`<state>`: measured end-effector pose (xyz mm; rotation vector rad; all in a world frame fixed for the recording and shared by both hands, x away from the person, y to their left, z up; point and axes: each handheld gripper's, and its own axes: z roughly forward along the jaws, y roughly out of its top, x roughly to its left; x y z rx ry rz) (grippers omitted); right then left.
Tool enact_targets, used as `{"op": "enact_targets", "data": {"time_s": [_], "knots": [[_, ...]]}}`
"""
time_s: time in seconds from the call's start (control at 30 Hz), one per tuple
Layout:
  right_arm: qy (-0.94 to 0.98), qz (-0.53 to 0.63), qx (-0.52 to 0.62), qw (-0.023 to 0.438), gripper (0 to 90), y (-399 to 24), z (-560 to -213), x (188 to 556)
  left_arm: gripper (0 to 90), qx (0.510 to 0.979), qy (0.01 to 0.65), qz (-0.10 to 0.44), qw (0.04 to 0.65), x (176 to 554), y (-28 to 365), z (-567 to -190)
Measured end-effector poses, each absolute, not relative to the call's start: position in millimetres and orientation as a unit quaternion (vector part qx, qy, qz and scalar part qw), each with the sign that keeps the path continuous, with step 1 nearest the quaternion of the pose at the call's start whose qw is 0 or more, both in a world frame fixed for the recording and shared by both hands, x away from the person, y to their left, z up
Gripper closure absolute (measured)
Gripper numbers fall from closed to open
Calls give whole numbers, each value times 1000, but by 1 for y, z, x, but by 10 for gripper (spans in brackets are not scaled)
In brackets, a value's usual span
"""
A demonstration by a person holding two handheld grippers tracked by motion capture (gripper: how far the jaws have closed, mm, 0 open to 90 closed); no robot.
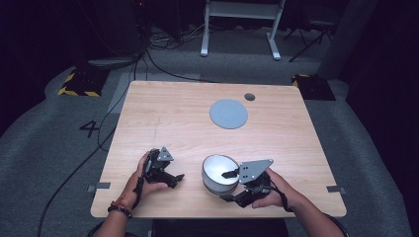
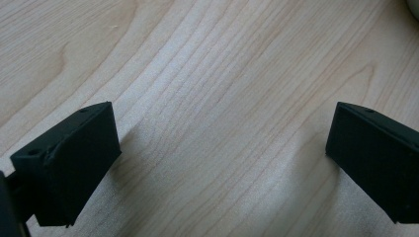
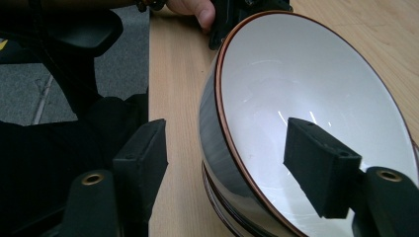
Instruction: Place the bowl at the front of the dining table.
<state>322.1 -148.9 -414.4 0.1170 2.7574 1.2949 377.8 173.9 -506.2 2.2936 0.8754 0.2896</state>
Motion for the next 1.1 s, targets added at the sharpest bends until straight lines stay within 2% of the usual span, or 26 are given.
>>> {"op": "enact_targets", "data": {"time_s": [0.27, 0.3, 0.33, 0.4, 0.53, 0.57, 0.73, 0.77, 1.1], "knots": [[912, 407, 30, 29, 498, -142, -419, 323, 3, 876, 335, 112, 329, 378, 174, -506], [912, 408, 34, 27, 549, -141, -419, 323, 2, 876, 335, 112, 329, 378, 174, -506], [912, 408, 34, 27, 549, -141, -419, 323, 2, 876, 335, 112, 329, 378, 174, -506], [910, 413, 35, 16, 607, -142, -417, 325, 3, 876, 335, 112, 329, 378, 174, -506], [909, 414, 36, 16, 656, -141, -416, 326, 2, 876, 335, 112, 329, 378, 174, -506], [907, 420, 35, 11, 713, -141, -415, 327, 2, 876, 335, 112, 329, 378, 174, -506], [904, 427, 25, 2, 772, -140, -413, 328, 2, 876, 335, 112, 329, 378, 174, -506], [903, 428, 22, -3, 810, -138, -413, 328, 3, 876, 335, 112, 329, 378, 174, -506], [903, 430, 11, 14, 823, -137, -413, 326, 2, 876, 335, 112, 329, 378, 174, -506]]}}
